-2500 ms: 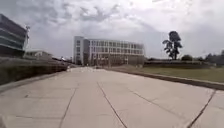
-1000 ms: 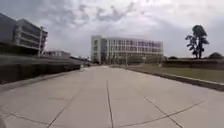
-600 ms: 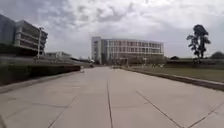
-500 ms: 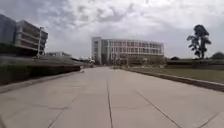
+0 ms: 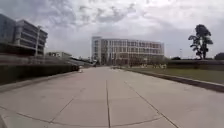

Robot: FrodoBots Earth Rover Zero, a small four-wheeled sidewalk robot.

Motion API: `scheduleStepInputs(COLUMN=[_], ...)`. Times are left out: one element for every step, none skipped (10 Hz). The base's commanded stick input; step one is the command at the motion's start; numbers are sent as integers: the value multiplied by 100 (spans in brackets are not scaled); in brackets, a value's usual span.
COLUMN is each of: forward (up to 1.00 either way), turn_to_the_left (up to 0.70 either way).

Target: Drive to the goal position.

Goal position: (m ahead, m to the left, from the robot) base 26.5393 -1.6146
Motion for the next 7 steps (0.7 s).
scheduleStepInputs(forward=[70, 70, 70, 70, 70, 70, 70], turn_to_the_left=[0, 0, 0, 0, 0, 0, 0])
